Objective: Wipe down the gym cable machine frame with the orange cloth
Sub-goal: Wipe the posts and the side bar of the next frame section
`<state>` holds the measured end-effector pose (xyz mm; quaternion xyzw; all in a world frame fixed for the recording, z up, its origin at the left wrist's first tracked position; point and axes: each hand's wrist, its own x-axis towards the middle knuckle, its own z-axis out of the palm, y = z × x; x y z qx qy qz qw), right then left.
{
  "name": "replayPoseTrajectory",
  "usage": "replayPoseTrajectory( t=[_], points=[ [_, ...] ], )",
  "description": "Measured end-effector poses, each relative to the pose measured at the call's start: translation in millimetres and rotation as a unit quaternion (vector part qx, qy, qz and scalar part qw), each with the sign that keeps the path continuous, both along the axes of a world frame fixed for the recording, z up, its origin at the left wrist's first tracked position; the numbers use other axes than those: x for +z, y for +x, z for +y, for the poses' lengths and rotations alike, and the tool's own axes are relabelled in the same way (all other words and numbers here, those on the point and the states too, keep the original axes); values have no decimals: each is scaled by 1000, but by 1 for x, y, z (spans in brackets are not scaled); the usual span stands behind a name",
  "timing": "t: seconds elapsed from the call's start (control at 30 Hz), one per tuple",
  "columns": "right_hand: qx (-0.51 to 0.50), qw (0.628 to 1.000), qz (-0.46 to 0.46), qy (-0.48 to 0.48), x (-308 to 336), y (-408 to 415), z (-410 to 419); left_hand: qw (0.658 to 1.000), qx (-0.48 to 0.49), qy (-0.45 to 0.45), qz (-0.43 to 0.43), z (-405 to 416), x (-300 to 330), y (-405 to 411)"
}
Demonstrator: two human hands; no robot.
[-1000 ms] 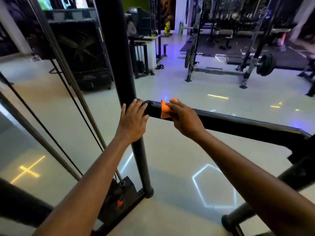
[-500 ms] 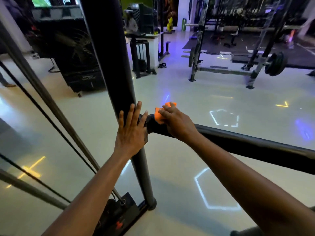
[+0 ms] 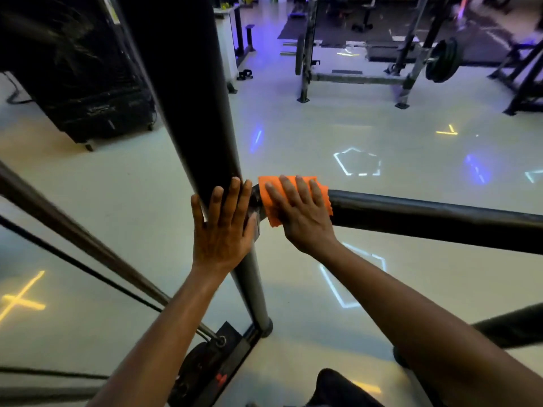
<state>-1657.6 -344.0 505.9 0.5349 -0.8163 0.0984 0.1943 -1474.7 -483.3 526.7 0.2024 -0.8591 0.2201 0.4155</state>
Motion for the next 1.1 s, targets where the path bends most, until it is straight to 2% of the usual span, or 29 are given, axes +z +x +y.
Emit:
replayPoseTrajectory(
  t=[0.1, 0.3, 0.47, 0.57, 0.67, 0.77, 0.87, 0.97, 1.0, 1.03, 1.1],
  points=[
    [-2, 1000, 26, -8, -8, -9, 20, 999, -14, 28, 28, 2, -10, -2],
    [-62, 998, -22, -16, -1, 13, -40, 988, -50, 98, 108, 10, -13, -13],
    [22, 999, 36, -20, -10, -14, -3, 977, -36, 170, 127, 23, -15, -18],
    [31, 998, 45, -23, -15, -23, 16, 970, -36, 201, 131, 27, -16, -20],
    [-11, 1000, 13, -13, -9, -6, -18, 970, -26, 206, 130, 29, -13, -21],
    [-16, 998, -60, -3, 12, 7, -43, 967, -8, 218, 132, 33, -10, -22],
    [45, 985, -140, -90, 31, -6, -27, 964, 1, 232, 130, 35, -8, -22],
    [100, 941, -281, -159, 53, -16, -3, 961, 5, 243, 131, 37, -7, -21],
    [106, 938, -288, -162, 56, -15, -3, 960, 6, 247, 132, 37, -7, -21],
    [103, 948, -266, -140, 54, -12, -5, 959, 8, 250, 131, 37, -8, -21],
    [85, 982, -166, -30, 36, -2, -17, 957, 7, 261, 126, 39, -7, -20]
  ],
)
